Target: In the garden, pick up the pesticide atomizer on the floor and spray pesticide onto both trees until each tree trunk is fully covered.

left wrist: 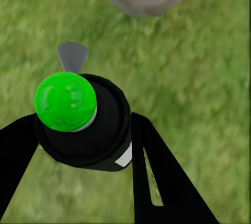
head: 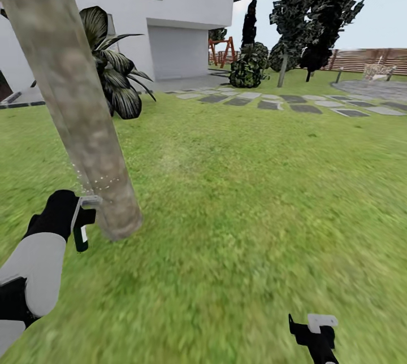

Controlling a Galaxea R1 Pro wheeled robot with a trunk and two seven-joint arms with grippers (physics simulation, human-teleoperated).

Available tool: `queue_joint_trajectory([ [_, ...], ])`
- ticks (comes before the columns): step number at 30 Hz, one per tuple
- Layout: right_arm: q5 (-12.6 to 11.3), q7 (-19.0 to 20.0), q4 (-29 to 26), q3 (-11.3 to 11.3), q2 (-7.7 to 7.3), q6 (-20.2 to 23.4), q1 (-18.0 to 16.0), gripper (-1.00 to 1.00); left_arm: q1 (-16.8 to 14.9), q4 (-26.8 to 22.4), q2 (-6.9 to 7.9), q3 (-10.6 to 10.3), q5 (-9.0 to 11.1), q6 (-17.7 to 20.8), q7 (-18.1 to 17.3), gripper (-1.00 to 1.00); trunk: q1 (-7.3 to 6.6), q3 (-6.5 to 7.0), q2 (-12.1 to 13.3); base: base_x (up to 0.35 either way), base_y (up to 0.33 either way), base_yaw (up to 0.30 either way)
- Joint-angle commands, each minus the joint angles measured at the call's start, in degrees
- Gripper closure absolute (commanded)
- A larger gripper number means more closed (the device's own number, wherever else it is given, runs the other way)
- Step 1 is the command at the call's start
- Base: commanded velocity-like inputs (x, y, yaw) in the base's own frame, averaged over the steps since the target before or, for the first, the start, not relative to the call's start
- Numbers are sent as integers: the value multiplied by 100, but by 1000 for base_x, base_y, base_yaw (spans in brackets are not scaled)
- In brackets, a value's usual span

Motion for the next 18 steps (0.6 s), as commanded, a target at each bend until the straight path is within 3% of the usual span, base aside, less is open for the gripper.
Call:
queue_joint_trajectory([
  [1,61,-36,9,-23,-3,-16,-5,-100,-7,-7,-5,16,-65,14,-54,100,2,-5,-2,314,0,9],
  [8,61,-36,9,-23,-16,-15,-5,-100,-354,-3,28,-7,-77,158,-61,100,2,-5,-2,315,-17,1],
  [18,61,-36,9,-23,-8,-12,-5,-100,-494,-10,54,-8,-93,181,-61,100,2,-5,-2,-139,-228,0],
])
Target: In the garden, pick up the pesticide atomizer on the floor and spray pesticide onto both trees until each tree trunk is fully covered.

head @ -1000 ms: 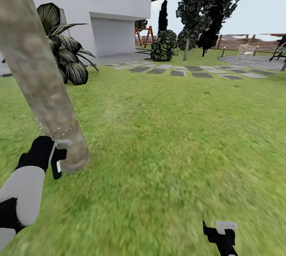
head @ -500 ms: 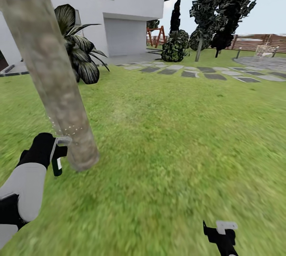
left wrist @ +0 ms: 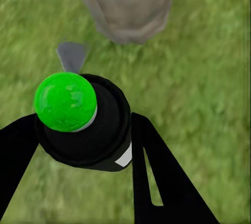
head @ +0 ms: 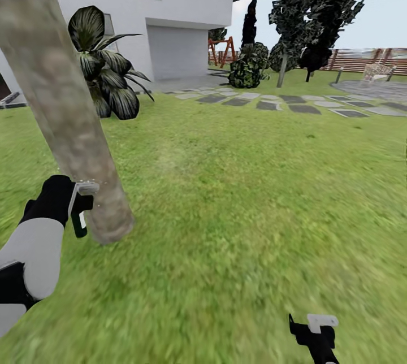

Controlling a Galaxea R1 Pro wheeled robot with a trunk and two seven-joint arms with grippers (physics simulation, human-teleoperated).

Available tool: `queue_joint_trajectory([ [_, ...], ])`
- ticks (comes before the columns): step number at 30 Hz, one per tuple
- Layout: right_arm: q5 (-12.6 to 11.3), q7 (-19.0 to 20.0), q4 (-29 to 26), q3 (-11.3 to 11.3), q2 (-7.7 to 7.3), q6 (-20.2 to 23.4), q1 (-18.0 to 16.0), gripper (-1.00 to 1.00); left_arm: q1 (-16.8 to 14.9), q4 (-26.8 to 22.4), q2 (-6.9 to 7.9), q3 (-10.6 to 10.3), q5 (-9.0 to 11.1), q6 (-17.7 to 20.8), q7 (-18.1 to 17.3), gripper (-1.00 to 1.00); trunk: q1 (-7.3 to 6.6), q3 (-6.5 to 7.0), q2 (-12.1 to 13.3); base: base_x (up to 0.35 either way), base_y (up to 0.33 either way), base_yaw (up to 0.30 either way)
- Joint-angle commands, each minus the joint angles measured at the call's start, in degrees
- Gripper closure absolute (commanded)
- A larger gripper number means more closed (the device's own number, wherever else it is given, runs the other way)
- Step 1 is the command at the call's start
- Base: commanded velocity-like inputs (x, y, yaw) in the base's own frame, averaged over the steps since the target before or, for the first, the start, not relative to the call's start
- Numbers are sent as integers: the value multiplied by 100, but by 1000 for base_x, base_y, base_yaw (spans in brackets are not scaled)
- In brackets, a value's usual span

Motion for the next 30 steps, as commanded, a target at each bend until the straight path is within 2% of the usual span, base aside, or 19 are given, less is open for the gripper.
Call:
queue_joint_trajectory([
  [1,61,-34,9,-24,0,-14,-5,-100,-83,-5,-1,20,-69,22,-55,100,-2,-5,-2,74,-228,0],
  [6,61,-34,9,-24,0,-15,-5,-100,-144,-5,-32,17,-68,27,-55,100,-2,-5,-2,242,-148,58],
  [14,61,-34,10,-24,9,-14,-5,-100,-138,4,-58,12,-71,27,-55,100,-2,-5,-2,287,-142,254],
  [17,61,-34,9,-24,9,-15,-5,-100,-135,4,-62,12,-120,27,-55,100,-2,-5,-2,225,-192,70],
  [20,61,-34,9,-24,9,-14,-5,-100,-120,4,-68,12,-178,27,-55,100,-2,-5,-2,45,-258,7],
  [30,61,-34,9,-24,9,-11,-5,-100,-59,13,-45,-1,-186,16,-55,100,-2,-5,-2,-42,-272,0],
])
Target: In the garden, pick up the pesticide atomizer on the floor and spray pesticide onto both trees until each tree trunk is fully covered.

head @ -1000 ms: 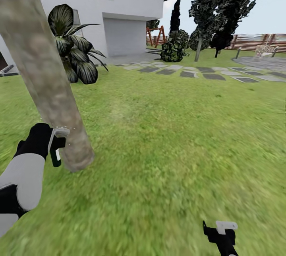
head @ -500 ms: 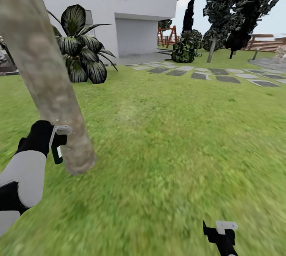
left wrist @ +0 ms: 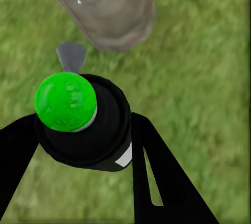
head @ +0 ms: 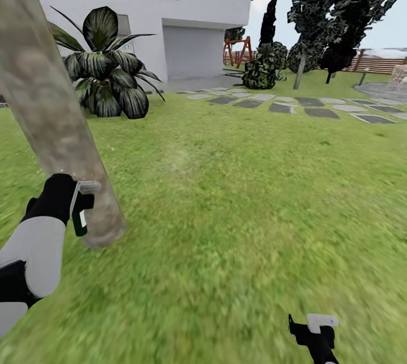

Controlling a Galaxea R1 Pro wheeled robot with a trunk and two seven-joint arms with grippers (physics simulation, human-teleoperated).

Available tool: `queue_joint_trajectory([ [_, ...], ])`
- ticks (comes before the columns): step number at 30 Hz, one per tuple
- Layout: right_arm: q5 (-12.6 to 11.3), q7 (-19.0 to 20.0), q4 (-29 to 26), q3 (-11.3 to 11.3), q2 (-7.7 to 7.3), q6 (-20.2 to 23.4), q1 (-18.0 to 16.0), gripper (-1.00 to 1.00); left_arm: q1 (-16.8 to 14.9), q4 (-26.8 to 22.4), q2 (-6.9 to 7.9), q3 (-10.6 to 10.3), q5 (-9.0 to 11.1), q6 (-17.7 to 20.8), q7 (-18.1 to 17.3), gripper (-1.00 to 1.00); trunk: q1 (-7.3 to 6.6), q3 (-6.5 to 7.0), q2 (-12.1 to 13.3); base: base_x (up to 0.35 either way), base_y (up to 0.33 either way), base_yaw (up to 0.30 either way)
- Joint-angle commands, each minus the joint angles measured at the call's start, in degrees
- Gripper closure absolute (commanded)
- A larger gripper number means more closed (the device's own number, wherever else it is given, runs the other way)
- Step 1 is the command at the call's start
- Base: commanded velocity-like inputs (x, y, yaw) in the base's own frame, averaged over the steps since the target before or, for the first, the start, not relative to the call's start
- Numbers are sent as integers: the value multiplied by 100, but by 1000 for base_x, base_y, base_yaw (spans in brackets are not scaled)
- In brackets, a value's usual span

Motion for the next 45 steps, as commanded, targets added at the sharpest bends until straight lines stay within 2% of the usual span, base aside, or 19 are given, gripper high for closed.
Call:
queue_joint_trajectory([
  [1,61,-34,11,-24,0,-14,-5,-100,8,38,17,24,-60,5,-54,100,0,-5,-2,145,-255,0],
  [9,68,-34,17,-18,17,-15,-5,-100,741,11,59,90,-25,-117,-48,100,0,-5,-2,127,-136,219],
  [12,70,-34,18,-16,17,-18,-5,-100,1082,-1,40,102,6,-568,-49,100,0,-5,-2,5,-4,278],
  [15,68,-34,13,-16,18,-20,-5,-100,1298,26,42,110,115,-823,-59,100,0,-5,-2,65,-69,223],
  [20,68,-34,17,-22,18,-21,-5,-100,1642,80,46,120,201,-910,-48,100,0,-5,-2,217,-191,22],
  [22,63,-34,15,-24,12,-19,-5,-100,1753,73,39,120,395,-926,-48,100,0,-5,-2,232,-201,1],
  [24,62,-34,17,-24,9,-18,-5,-100,1811,80,22,116,585,-930,-74,100,0,-5,-2,232,-201,0],
  [26,61,-34,18,-24,16,-21,-5,-100,1832,88,2,113,643,-930,-112,100,0,-5,-2,232,-201,0],
  [34,61,-34,18,-24,25,-20,-5,-100,1840,90,-9,118,657,-931,-135,100,0,-5,-2,232,-201,16],
  [45,61,-34,18,-24,26,-18,-5,-100,2001,32,48,113,637,-939,-50,100,0,-5,-2,217,-211,250],
])
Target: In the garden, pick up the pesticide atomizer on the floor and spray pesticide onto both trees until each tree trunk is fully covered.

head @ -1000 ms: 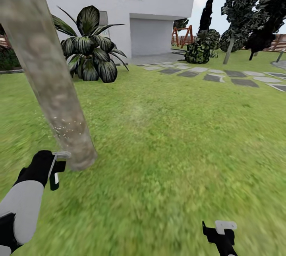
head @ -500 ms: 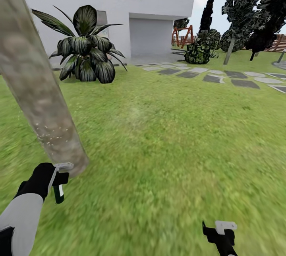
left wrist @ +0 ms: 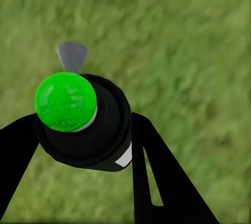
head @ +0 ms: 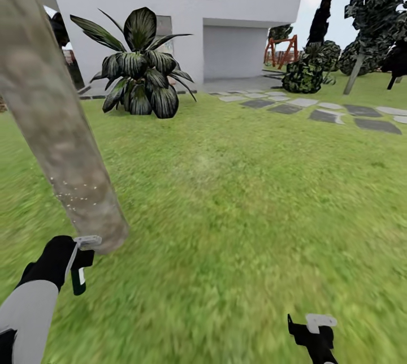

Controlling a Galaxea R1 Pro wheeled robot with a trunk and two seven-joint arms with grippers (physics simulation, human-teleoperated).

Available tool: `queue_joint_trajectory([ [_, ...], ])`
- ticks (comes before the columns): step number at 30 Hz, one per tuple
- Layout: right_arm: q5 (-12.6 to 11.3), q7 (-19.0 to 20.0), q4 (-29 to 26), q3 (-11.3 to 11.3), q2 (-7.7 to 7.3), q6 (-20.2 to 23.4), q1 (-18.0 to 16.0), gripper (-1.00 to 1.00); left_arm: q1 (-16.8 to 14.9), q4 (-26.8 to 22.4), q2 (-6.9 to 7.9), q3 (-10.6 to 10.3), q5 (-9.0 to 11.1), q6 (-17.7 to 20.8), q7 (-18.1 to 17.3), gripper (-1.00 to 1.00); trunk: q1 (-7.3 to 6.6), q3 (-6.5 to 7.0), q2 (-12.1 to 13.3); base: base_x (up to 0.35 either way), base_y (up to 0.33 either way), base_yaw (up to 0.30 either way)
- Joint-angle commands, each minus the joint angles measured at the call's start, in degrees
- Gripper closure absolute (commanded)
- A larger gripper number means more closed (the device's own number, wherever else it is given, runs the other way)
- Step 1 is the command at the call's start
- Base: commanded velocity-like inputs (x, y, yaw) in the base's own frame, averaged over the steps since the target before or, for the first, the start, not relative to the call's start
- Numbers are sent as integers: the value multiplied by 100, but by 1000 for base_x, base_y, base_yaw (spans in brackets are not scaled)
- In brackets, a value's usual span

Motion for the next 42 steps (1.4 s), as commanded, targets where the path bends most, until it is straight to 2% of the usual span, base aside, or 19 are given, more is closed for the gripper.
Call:
queue_joint_trajectory([
  [1,61,-34,8,-23,-1,-16,-3,-100,-3,-9,-12,22,-64,17,-52,100,1,-5,-2,207,-219,273],
  [9,61,-34,8,-25,-1,-17,-3,-100,1,-27,-51,24,-51,24,-78,100,1,-5,-2,158,-249,229],
  [29,61,-34,8,-17,-1,-15,-3,-100,0,-28,-50,34,-53,25,-76,100,1,-5,-2,146,-263,9],
  [42,68,-34,8,-16,8,-14,-3,-100,1,-28,-29,31,-47,25,-72,100,1,-5,-2,186,-235,256],
])
